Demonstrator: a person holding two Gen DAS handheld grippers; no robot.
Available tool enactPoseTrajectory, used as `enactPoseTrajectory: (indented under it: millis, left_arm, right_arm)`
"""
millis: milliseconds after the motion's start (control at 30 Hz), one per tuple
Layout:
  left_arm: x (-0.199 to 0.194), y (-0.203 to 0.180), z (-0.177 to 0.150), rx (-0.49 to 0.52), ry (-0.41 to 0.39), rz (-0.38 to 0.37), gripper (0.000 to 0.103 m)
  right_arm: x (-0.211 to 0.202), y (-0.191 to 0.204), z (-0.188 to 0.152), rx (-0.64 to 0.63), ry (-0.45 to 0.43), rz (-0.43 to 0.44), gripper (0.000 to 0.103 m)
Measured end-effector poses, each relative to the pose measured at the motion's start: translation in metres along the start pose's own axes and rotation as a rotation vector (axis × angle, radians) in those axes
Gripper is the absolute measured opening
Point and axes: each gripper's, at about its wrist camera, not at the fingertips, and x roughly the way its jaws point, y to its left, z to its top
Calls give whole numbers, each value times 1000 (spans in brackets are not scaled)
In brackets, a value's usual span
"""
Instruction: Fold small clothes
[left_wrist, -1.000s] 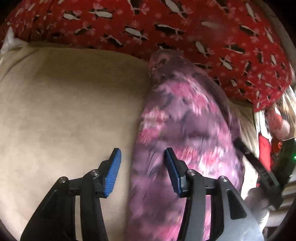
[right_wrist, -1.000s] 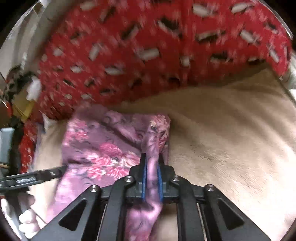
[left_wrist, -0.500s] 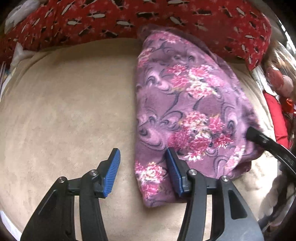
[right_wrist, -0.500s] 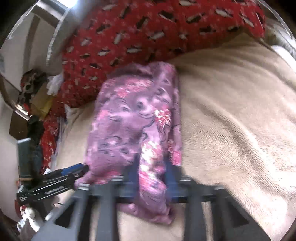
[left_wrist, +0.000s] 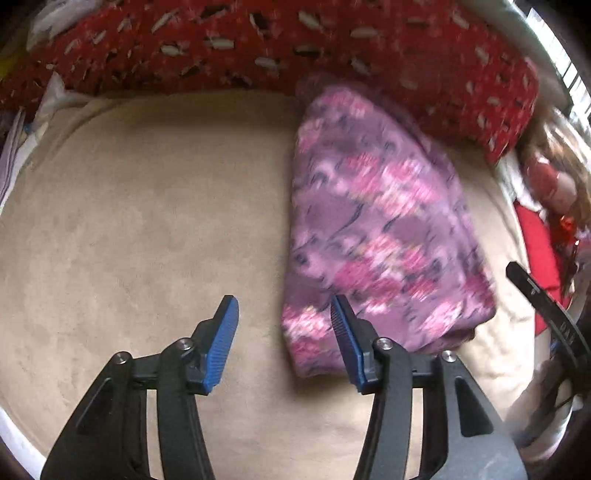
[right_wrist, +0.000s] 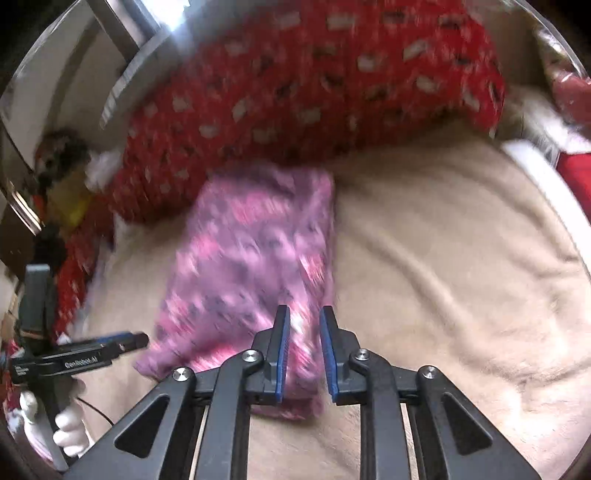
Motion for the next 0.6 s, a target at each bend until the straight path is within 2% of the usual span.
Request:
enactPoseTrajectory:
  millis: [67,100,167,200,233,300,333,433,500,600]
  left_arm:
    - [4,-12,-1,37,-8,28,51]
    - [12,-19,-4,71,1,72,51]
    - [35,-30,-11,156,40,175,52]
    - [42,-33,-15,195,50,191,52]
    - [39,-33,-17,218,33,184,52]
    - [22,-28,-11,218,3,90,50]
    - [15,-23,-1,174,3,7,50]
    - [6,-14,33,53,-9,-117,50]
    - [10,-15,58,7,-24,-123,51]
    - [36,-23,82,-3,-11,-43,54]
  right_arm:
    - [7,11,-4,-39,-4,-2,21]
    - [17,17,-10,-71,20,-8,23]
    - [52,21,-29,-151,150,-89,24]
    - [63,21,-37,-182,195,-129,24]
    - [59,24,-39,-209,167,-129,24]
    - [50,24,-27,-191,175,-99,26]
    - [41,22,-15,-149,147,-56,26]
    - [34,13,22,-42,59,-3,27]
    - [43,14,47,1,27,31,27]
    - [63,14,60,-5,11,23,27]
